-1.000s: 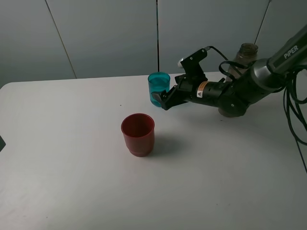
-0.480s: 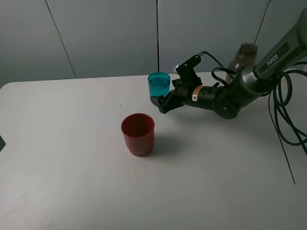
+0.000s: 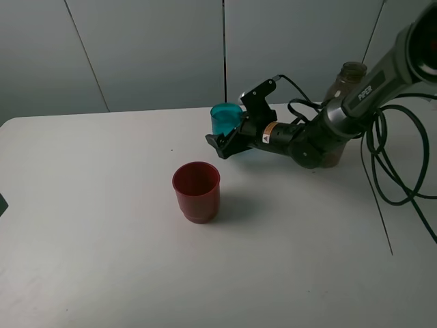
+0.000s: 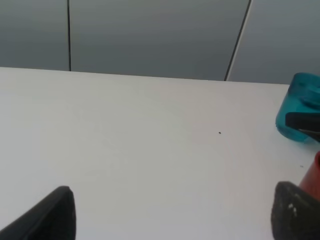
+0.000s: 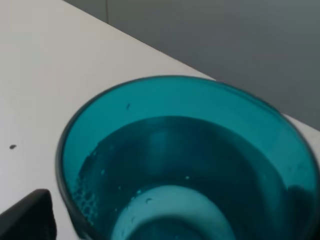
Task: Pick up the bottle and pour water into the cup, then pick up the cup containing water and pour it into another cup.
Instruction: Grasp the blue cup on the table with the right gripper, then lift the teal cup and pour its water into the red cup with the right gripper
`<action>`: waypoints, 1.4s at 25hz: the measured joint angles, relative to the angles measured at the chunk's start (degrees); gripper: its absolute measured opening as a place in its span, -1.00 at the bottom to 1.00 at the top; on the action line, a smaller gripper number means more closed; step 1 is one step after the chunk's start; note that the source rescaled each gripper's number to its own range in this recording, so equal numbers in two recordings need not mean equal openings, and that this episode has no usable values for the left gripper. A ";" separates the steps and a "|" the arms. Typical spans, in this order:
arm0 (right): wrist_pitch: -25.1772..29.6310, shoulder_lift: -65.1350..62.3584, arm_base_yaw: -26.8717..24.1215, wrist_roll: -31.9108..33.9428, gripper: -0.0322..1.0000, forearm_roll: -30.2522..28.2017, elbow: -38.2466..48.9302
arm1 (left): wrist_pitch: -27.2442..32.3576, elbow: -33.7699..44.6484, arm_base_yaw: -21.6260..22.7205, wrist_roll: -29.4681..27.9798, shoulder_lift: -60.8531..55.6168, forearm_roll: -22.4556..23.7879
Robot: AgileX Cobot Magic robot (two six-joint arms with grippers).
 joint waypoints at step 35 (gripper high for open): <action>1.96 -2.27 0.62 0.60 -0.79 0.29 -1.18 | 0.00 0.00 0.00 0.00 0.00 0.00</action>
